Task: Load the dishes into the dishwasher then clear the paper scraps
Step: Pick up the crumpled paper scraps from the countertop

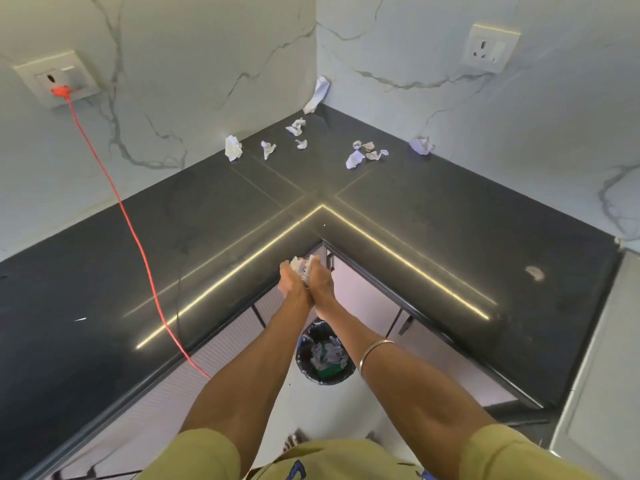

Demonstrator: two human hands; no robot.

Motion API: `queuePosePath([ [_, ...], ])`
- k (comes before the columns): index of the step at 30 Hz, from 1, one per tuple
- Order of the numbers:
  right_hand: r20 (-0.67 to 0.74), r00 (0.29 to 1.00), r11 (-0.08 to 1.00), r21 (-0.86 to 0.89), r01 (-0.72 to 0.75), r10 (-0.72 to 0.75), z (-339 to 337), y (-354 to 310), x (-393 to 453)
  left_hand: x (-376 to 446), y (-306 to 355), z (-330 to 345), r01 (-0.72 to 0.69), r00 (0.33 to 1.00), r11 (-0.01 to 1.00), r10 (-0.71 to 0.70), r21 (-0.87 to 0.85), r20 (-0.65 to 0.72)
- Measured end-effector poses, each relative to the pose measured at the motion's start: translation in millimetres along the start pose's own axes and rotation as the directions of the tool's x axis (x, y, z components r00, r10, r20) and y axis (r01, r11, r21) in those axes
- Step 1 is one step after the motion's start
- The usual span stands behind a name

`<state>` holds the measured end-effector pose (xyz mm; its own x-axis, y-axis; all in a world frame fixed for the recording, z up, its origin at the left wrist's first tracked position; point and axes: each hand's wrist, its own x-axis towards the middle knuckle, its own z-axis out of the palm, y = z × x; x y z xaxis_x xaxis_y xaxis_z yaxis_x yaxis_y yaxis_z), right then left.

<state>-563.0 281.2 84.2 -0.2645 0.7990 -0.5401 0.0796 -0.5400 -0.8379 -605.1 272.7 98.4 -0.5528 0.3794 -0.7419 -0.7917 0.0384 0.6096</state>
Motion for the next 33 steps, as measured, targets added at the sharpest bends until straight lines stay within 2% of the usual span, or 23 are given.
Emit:
queuePosePath([
  [4,-0.035,0.999,1.000,-0.004,-0.015,0.014,15.1,8.3,2.0,13.4,5.3,-10.3,0.021,1.000,1.000,-0.021,0.010,0.011],
  [7,-0.087,0.994,0.997,0.041,-0.058,0.061,18.5,17.1,3.5,25.1,-0.7,-14.1,0.065,0.995,0.997,-0.061,-0.046,0.075],
  [13,-0.161,0.972,0.985,0.071,-0.159,0.169,7.7,53.0,18.2,41.5,-33.8,-31.0,0.166,0.985,0.986,-0.167,0.026,0.047],
  [17,-0.187,0.964,0.981,0.009,-0.192,0.191,-1.5,117.0,45.1,71.4,-77.8,-50.2,0.253,0.965,0.959,-0.259,0.125,0.034],
  [20,-0.237,0.940,0.970,0.044,-0.240,0.244,-18.2,159.8,66.1,112.6,-125.3,-69.6,0.275,0.961,0.942,-0.265,0.194,-0.077],
  [23,-0.216,0.909,0.923,0.235,-0.306,0.356,-37.7,218.4,95.5,161.6,-180.8,-88.6,0.283,0.959,0.909,-0.271,0.306,-0.084],
  [25,-0.220,0.890,0.902,0.270,-0.337,0.399,-48.8,263.2,122.3,197.3,-216.7,-101.8,0.276,0.961,0.911,-0.265,0.306,-0.077],
  [28,-0.211,0.875,0.868,0.355,-0.346,0.435,-65.4,321.1,164.6,277.7,-287.6,-133.0,0.258,0.953,0.861,-0.301,0.438,0.029],
  [30,-0.226,0.865,0.869,0.336,-0.363,0.448,-78.2,361.7,195.1,332.6,-330.2,-151.2,0.290,0.935,0.857,-0.349,0.427,0.066],
  [33,-0.214,0.857,0.873,0.261,-0.413,0.469,-85.8,410.0,232.5,350.9,-339.9,-148.5,0.363,0.922,0.847,-0.387,0.389,-0.017],
])
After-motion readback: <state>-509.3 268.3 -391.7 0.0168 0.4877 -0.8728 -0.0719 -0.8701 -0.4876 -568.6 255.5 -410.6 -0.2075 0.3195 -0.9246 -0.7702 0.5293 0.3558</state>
